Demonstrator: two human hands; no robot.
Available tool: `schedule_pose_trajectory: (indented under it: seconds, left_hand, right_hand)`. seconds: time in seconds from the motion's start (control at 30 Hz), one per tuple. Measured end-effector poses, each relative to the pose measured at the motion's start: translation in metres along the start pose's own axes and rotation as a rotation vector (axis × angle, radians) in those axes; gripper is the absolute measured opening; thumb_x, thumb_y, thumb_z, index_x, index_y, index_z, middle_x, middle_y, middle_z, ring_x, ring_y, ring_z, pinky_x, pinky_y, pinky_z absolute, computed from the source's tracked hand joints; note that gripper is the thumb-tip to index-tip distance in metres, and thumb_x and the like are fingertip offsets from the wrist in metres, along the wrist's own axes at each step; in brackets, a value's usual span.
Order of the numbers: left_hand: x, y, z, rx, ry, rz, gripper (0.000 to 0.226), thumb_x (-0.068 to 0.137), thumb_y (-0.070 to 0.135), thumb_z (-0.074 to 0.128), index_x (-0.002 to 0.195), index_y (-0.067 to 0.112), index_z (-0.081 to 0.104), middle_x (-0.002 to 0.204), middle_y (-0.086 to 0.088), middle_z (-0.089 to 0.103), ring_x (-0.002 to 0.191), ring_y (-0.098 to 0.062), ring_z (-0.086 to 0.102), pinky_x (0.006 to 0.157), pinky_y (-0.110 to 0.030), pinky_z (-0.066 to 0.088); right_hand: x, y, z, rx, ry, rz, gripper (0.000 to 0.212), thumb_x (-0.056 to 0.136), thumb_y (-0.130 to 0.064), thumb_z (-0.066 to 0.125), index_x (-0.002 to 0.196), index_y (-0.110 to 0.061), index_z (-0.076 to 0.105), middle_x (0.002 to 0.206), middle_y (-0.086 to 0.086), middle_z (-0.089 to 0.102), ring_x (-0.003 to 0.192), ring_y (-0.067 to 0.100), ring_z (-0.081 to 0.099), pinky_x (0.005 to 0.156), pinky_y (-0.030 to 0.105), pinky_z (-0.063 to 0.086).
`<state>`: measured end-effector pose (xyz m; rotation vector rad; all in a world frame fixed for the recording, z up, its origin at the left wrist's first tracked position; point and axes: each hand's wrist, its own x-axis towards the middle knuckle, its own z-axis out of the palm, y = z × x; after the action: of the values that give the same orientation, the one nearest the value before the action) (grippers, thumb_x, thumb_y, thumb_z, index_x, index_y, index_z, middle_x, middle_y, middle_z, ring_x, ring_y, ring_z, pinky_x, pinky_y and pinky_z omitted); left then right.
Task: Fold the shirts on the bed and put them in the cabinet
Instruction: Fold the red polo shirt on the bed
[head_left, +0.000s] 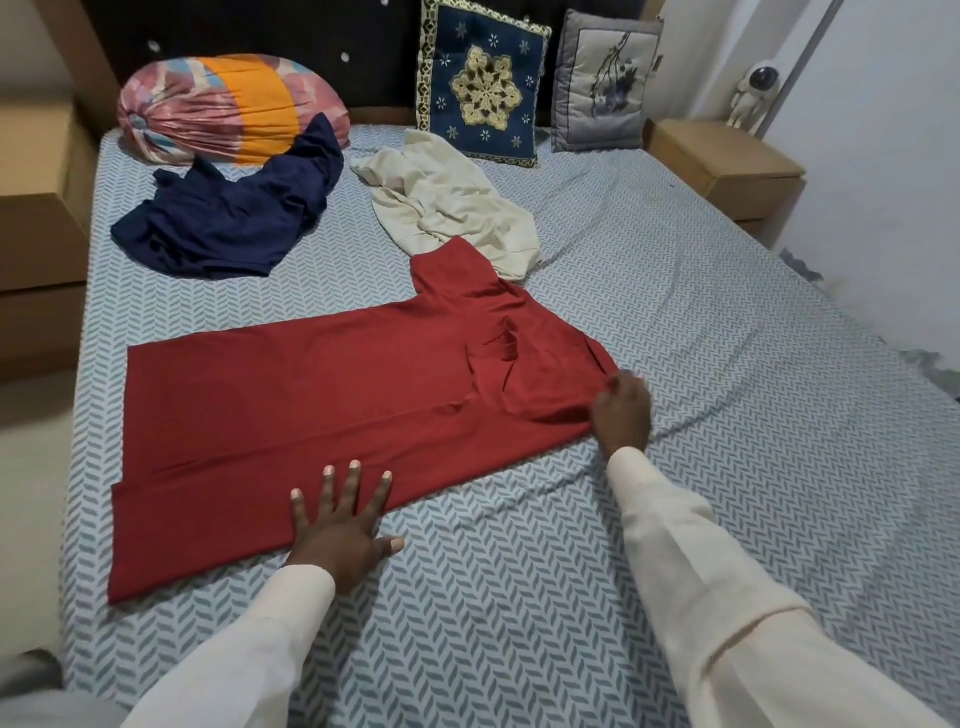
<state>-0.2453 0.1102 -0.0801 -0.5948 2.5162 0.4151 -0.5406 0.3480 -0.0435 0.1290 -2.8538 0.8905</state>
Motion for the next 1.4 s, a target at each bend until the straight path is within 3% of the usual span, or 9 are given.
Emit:
schedule_pose_trajectory:
  seconds: [0.1, 0.23, 0.33, 0.43, 0.57, 0.67, 0.87, 1.1, 1.4]
  left_hand:
    - [0.0, -0.001, 0.003, 0.004, 0.03, 0.005, 0.082, 0.089, 0.075, 0.026, 0.147, 0.044, -0.023, 0.157, 0.001, -0.032, 0.143, -0.03, -0.033, 0.111, -0.063, -0.016]
    - [-0.007, -0.007, 0.011, 0.017, 0.088, 0.027, 0.081, 0.084, 0.08, 0.011, 0.142, 0.042, -0.031, 0.157, 0.001, -0.033, 0.143, -0.029, -0.032, 0.11, -0.061, -0.019]
    - [-0.013, -0.012, 0.016, 0.008, 0.126, 0.05, 0.091, 0.06, 0.089, -0.016, 0.138, 0.044, -0.033, 0.152, 0.005, -0.037, 0.143, -0.025, -0.032, 0.105, -0.056, -0.027]
    - [-0.017, -0.016, 0.021, 0.012, 0.157, 0.047, 0.1, 0.049, 0.089, -0.03, 0.139, 0.046, -0.031, 0.153, 0.007, -0.035, 0.144, -0.024, -0.03, 0.098, -0.052, -0.033]
    - [-0.028, -0.022, 0.02, 0.004, 0.145, 0.015, 0.086, 0.071, 0.084, -0.004, 0.147, 0.047, -0.021, 0.16, 0.007, -0.026, 0.146, -0.024, -0.027, 0.109, -0.057, -0.02]
    - [-0.035, -0.022, 0.007, 0.028, 0.101, 0.021, 0.075, 0.09, 0.075, 0.021, 0.151, 0.047, -0.012, 0.162, 0.006, -0.018, 0.149, -0.025, -0.019, 0.114, -0.059, -0.009]
    - [-0.034, -0.053, -0.028, -0.023, 0.073, 0.123, 0.062, 0.1, 0.058, 0.027, 0.155, 0.037, 0.009, 0.165, 0.003, 0.001, 0.151, -0.021, 0.0, 0.12, -0.047, 0.007]
    - [-0.01, -0.134, -0.01, -0.044, 0.36, -0.07, 0.082, 0.085, 0.072, 0.001, 0.155, 0.03, -0.005, 0.164, -0.007, -0.009, 0.149, -0.03, -0.013, 0.115, -0.055, -0.016]
    - [-0.006, -0.151, -0.037, -0.066, 0.046, -0.021, 0.087, 0.091, 0.072, 0.026, 0.152, 0.03, -0.021, 0.158, -0.006, -0.03, 0.143, -0.03, -0.032, 0.111, -0.059, -0.021]
  right_hand:
    - [-0.014, 0.006, 0.02, -0.189, -0.295, -0.258, 0.034, 0.086, -0.021, 0.055, 0.118, -0.014, 0.065, 0.116, 0.016, 0.058, 0.11, 0.035, 0.052, 0.092, 0.039, 0.044]
    - [-0.023, 0.014, 0.006, -0.322, -0.234, 0.176, 0.043, 0.084, -0.022, 0.054, 0.125, -0.012, 0.059, 0.129, 0.017, 0.051, 0.12, 0.039, 0.046, 0.099, 0.043, 0.04]
    - [-0.023, 0.002, 0.002, -0.404, -0.126, 0.006, 0.047, 0.076, -0.021, 0.06, 0.121, -0.008, 0.056, 0.125, 0.015, 0.053, 0.115, 0.037, 0.048, 0.092, 0.043, 0.043]
    - [-0.015, 0.004, 0.003, -0.434, -0.38, -0.068, 0.061, 0.081, -0.029, 0.057, 0.139, -0.014, 0.044, 0.145, 0.012, 0.04, 0.13, 0.036, 0.038, 0.102, 0.046, 0.04]
    - [-0.015, 0.008, 0.0, -0.439, -0.455, 0.309, 0.073, 0.088, -0.034, 0.051, 0.151, -0.012, 0.023, 0.153, 0.015, 0.028, 0.136, 0.039, 0.029, 0.11, 0.049, 0.032]
    - [-0.04, -0.023, 0.008, -0.533, -0.271, 0.006, 0.082, 0.081, -0.032, 0.063, 0.151, -0.011, 0.024, 0.152, 0.017, 0.03, 0.134, 0.038, 0.033, 0.107, 0.046, 0.035]
    - [-0.083, -0.088, 0.052, -0.516, -0.735, -0.289, 0.094, 0.077, -0.051, 0.075, 0.153, -0.028, 0.024, 0.149, 0.02, 0.036, 0.134, 0.04, 0.037, 0.112, 0.038, 0.03]
    - [-0.076, -0.119, 0.089, -0.837, -0.755, -0.134, 0.093, 0.079, -0.044, 0.077, 0.15, -0.018, 0.023, 0.15, 0.024, 0.028, 0.137, 0.043, 0.035, 0.111, 0.042, 0.034]
    - [-0.092, -0.137, 0.09, -0.899, -0.795, -0.041, 0.109, 0.079, -0.039, 0.078, 0.156, -0.019, 0.004, 0.151, 0.026, 0.022, 0.132, 0.048, 0.038, 0.107, 0.042, 0.038]
